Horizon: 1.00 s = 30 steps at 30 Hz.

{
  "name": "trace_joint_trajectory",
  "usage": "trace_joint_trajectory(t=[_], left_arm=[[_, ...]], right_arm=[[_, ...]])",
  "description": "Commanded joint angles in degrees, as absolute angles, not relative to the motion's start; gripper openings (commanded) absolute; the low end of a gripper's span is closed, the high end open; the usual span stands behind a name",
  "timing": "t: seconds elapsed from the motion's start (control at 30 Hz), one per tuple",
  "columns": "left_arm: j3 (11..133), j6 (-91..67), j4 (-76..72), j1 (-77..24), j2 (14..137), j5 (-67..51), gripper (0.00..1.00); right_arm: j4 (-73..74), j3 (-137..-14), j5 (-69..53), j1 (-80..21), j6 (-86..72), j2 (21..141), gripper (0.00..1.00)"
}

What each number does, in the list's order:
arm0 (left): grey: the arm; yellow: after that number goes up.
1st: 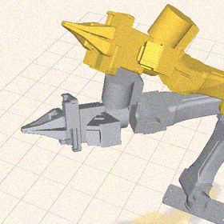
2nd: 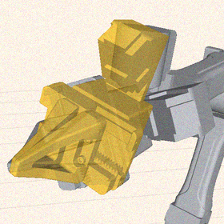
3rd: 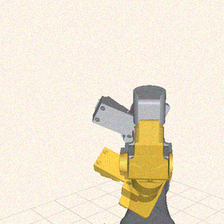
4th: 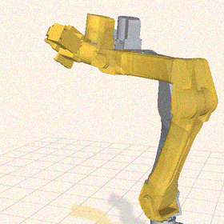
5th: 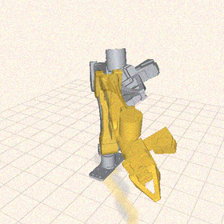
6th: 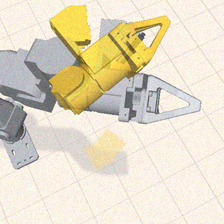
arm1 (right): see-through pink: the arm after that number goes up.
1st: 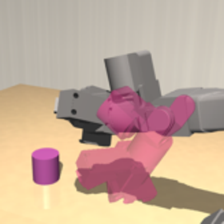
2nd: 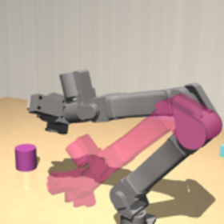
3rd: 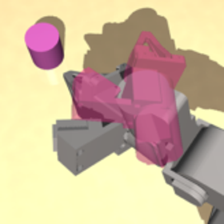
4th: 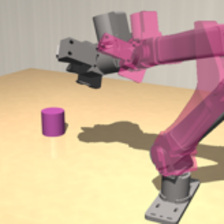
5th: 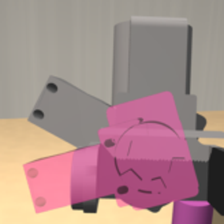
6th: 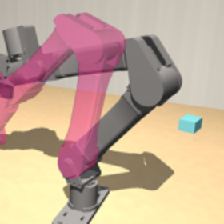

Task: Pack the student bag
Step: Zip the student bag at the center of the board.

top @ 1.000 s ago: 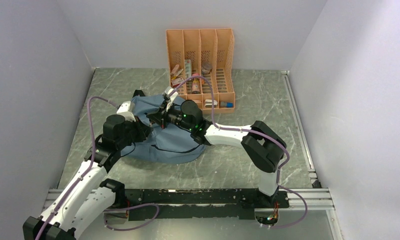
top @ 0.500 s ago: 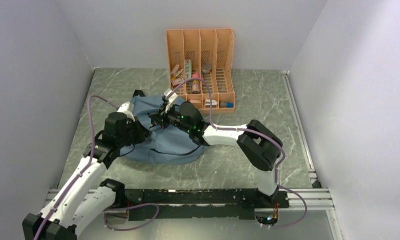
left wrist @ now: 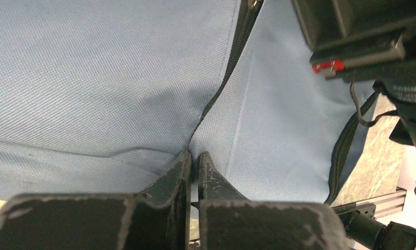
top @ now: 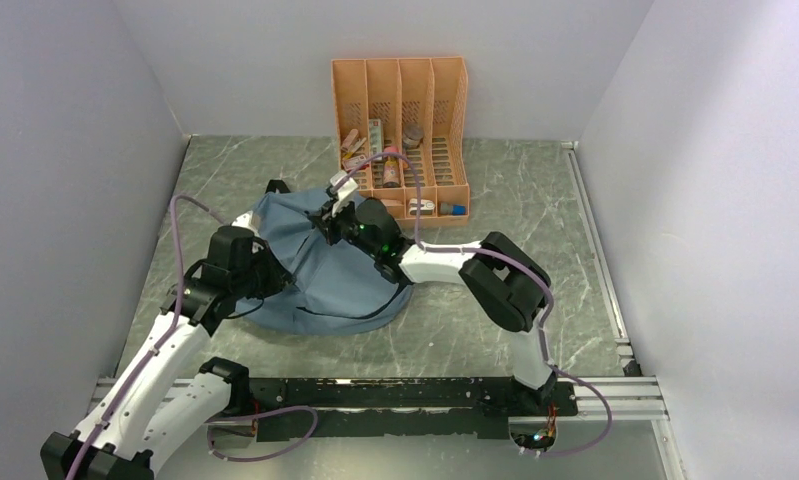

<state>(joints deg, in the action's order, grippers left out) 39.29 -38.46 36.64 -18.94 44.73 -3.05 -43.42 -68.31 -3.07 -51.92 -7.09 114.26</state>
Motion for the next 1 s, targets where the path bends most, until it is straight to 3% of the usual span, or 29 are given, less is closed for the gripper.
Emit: trace_joint_trajectory(t=[0.0,0.63,0.97], left_arm=[[41.0,-38.9,45.1,-18.8,43.5,-1.5,0.05],[41.1,-39.4,46.1,-18.8,42.0,-1.1,0.05],[41.3,-40.1,45.9,-18.8,41.1,-0.1,0.05]], right_arm=[[-48.7,-71.8,3.9,-49.7,-2.3,116.2,0.00],[-45.3,-82.6,17.0,-45.8,12.2,125.1,0.00],[-43.2,-83.4,11.7,-44.6,10.5,124.4,0.00]])
